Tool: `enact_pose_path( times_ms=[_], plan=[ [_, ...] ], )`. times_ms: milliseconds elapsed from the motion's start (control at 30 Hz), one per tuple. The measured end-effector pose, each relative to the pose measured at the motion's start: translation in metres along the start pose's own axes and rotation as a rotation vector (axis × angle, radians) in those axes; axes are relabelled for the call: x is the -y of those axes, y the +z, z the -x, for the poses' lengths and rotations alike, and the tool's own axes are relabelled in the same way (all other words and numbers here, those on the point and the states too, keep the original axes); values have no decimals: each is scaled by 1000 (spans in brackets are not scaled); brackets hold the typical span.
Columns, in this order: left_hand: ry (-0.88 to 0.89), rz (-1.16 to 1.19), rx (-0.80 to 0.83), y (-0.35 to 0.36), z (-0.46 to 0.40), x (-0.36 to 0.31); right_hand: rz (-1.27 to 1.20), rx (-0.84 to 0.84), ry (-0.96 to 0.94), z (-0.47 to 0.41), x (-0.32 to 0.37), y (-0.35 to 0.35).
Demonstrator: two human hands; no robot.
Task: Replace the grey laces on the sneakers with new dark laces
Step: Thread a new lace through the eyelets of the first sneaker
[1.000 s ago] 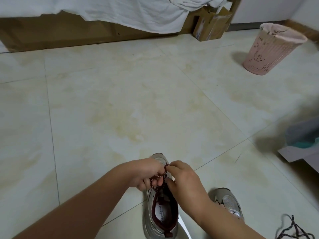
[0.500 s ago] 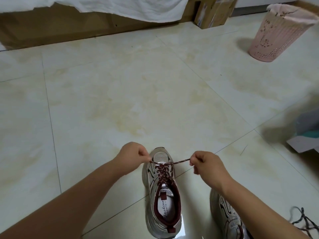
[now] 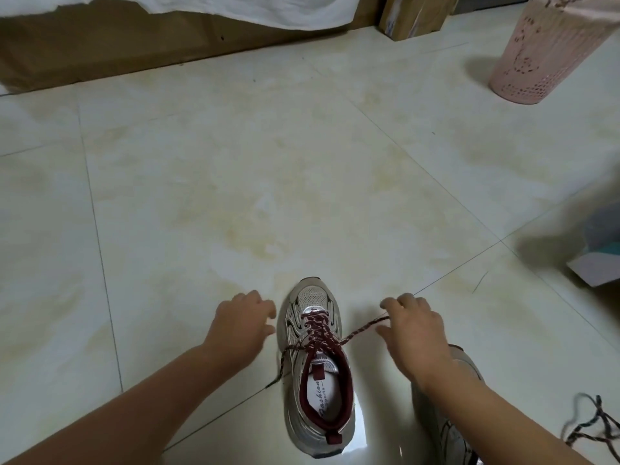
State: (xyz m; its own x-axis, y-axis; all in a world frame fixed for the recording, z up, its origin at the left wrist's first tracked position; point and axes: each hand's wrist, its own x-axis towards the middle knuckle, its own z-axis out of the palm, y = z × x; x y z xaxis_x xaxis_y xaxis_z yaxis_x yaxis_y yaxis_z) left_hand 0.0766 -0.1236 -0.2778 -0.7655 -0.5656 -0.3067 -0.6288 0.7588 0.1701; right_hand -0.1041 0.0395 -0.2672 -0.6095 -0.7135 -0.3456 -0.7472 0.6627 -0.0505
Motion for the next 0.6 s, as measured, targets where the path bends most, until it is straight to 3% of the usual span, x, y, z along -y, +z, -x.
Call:
enact_pose_path(
  times_ms=[133, 267, 400, 500, 600],
  plan=[
    [24, 418, -14, 7, 6, -31, -140, 53, -33, 11, 26, 0],
    [-39, 574, 97, 19, 6, -41, -492, 249, 127, 16, 45, 0],
    [9, 625, 175, 15, 3, -33, -636, 175, 144, 13, 53, 5],
    [52, 591, 189, 12, 2, -30, -980, 107, 161, 10, 55, 6],
    [61, 564, 224, 17, 1, -32, -1312, 153, 189, 12, 54, 7]
  ],
)
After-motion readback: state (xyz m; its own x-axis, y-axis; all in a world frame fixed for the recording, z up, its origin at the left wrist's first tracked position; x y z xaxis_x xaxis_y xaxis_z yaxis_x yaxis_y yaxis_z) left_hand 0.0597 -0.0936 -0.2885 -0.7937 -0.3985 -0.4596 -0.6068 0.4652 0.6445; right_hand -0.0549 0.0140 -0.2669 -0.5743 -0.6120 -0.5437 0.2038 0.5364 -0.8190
